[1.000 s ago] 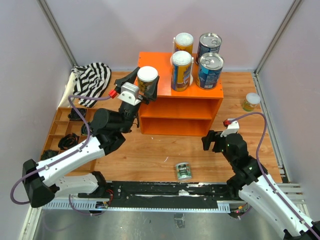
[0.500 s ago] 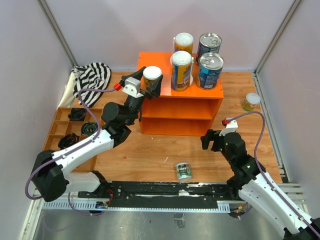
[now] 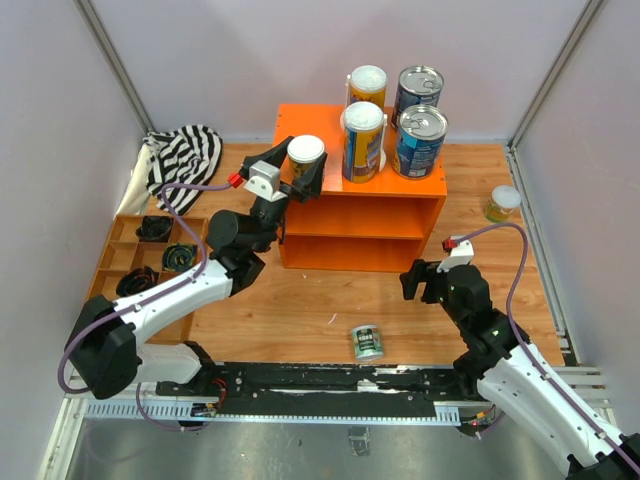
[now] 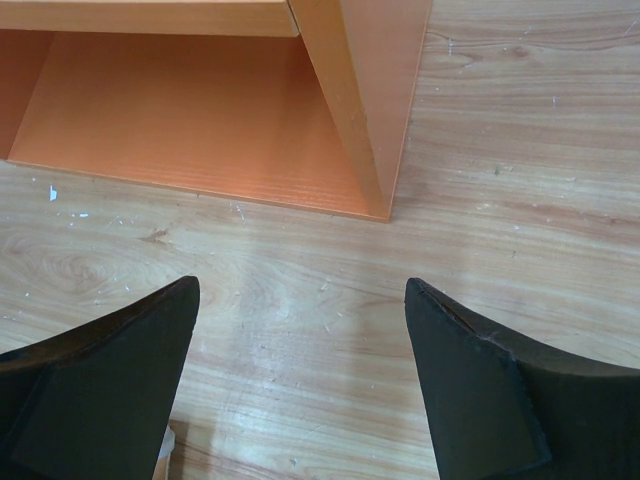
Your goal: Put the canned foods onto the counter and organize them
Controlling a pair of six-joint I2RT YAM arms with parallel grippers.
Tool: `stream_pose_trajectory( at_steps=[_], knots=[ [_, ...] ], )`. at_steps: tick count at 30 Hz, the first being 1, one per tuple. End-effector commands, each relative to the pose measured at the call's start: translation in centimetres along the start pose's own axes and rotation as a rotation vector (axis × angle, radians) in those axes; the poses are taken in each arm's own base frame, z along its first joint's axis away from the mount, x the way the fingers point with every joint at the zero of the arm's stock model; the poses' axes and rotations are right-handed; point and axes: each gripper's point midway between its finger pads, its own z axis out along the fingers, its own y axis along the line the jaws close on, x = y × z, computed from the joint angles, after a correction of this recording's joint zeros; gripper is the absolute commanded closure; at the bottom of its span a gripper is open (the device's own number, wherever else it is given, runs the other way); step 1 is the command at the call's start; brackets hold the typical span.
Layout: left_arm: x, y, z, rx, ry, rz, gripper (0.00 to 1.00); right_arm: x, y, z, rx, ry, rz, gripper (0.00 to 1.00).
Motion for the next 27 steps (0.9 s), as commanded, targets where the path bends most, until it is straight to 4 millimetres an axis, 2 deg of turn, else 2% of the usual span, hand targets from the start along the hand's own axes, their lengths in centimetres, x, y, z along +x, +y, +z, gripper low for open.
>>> stream_pose_trajectory(
  at_steps=[1, 4, 7, 22, 27],
  knots=[
    [-1.5, 0.2, -0.2, 0.009, -0.039, 0.003, 0.34, 0.3, 0.6, 0.1, -0.029, -0.002, -0.001, 0.15],
    [-1.2, 0.2, -0.4, 0.015, -0.02, 0.008, 0.22, 0.3, 0.7, 0.1, -0.033, -0.003, 0.004, 0.16],
    [-0.9, -0.1, -0.5, 0.029, -0.001, 0.012, 0.17, 0.3, 0.8, 0.1, -0.036, -0.002, 0.005, 0.15],
    [-0.8, -0.4, -1.5, 0.062, 0.064, -0.004, 0.17, -0.1, 0.9, -0.4, -0.043, -0.011, 0.01, 0.16],
    [-0.7, -0.6, -1.6, 0.073, 0.085, -0.011, 0.22, -0.2, 0.9, -0.4, -0.045, -0.015, 0.01, 0.16]
  ],
)
